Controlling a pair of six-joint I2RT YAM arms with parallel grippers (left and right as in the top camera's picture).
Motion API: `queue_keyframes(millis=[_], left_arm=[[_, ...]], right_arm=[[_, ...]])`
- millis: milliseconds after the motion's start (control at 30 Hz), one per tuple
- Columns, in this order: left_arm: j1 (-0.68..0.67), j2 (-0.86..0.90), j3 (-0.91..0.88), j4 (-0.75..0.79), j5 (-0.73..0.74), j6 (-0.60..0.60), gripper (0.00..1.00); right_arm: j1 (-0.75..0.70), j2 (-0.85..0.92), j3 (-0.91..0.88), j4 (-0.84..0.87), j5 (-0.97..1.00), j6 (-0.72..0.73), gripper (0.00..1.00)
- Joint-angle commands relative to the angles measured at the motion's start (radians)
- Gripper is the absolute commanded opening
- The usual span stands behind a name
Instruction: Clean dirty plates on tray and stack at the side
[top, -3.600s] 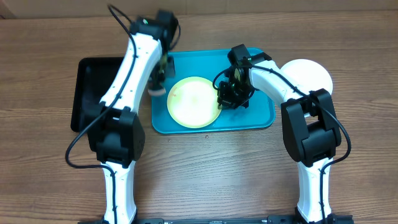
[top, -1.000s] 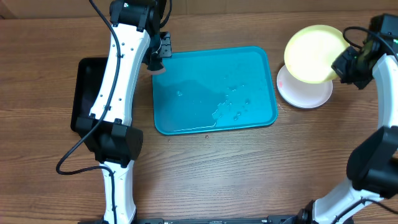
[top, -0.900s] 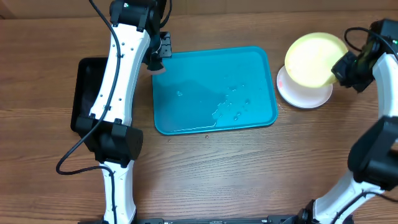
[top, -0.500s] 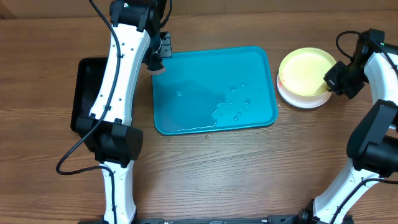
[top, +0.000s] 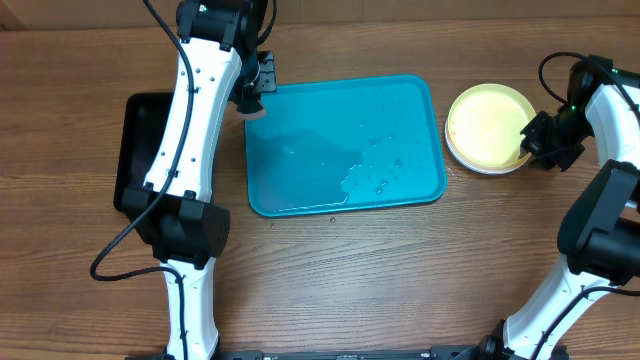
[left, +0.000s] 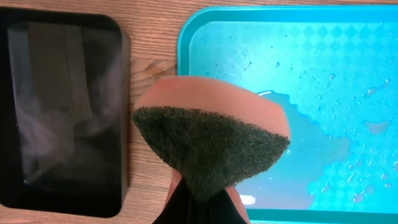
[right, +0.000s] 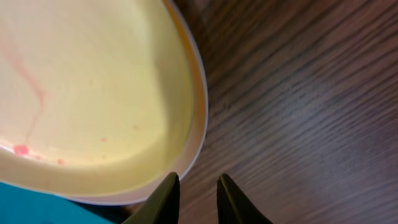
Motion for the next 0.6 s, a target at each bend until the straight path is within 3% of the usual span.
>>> queue_keyframes(millis=[0, 300, 433, 567], left_arm=[[0.002, -0.011, -0.003, 0.003, 0.005, 0.012, 0.04], [0.006, -0.015, 0.054, -0.024, 0.004, 0.030, 0.04], [0.022, -0.037, 0.113, -0.066, 0.004, 0.029, 0.04], [0.055, -0.073, 0.140, -0.111, -0.008, 0.021, 0.04]], right_arm=[[0.000, -0.013, 0.042, -0.021, -0.089, -0.092, 0.29], [0.065, -0.101, 0.255, -0.187, -0.211, -0.198, 0.52], [0.135, -0.162, 0.298, -0.201, -0.211, -0.205, 0.80], [0.216, -0.189, 0.298, -0.194, -0.211, -0.197, 0.93]])
